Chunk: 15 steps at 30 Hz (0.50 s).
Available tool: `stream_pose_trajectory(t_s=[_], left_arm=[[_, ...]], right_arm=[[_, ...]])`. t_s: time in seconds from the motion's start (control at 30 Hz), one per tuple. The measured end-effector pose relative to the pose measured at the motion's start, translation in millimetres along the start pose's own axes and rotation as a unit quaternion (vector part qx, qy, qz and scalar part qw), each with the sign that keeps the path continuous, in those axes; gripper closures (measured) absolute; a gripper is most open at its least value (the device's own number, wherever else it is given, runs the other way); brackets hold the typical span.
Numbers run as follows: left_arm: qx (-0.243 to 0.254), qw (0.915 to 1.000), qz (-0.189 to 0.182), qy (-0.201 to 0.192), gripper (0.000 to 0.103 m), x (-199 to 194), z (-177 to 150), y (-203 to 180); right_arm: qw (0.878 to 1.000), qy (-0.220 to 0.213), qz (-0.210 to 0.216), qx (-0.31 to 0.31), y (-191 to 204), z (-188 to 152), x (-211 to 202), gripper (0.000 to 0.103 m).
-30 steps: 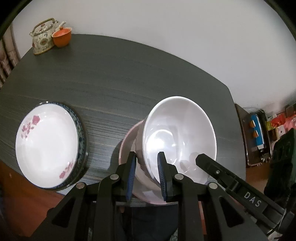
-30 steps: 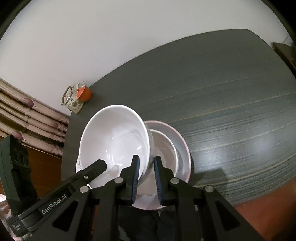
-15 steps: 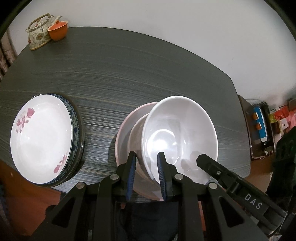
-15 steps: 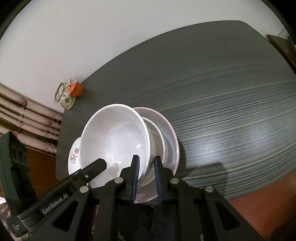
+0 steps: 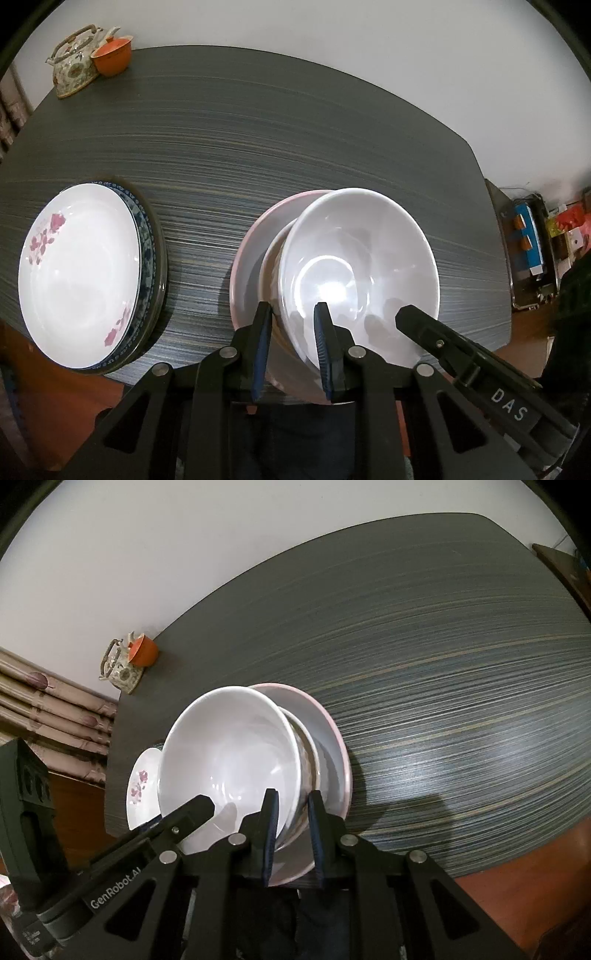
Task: Organize plates and bowls
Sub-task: 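Grip the rims of the nested bowls with both tools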
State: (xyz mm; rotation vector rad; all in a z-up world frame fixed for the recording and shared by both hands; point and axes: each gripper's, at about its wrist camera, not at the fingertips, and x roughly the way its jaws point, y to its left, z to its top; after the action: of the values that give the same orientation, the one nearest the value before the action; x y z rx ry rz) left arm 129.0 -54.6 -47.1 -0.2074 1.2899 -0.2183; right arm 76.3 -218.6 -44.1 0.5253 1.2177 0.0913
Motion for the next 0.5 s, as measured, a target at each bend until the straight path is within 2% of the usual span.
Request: stream_pose_trajectory(t_s=[0.5], left_arm=[[0.011,0.9999,0.007,-0.004,0.083,0.7,0.0,1.3]], right_arm=[[1.0,0.001,-0.005,-0.007,2.0,1.0,0.2,0.082]])
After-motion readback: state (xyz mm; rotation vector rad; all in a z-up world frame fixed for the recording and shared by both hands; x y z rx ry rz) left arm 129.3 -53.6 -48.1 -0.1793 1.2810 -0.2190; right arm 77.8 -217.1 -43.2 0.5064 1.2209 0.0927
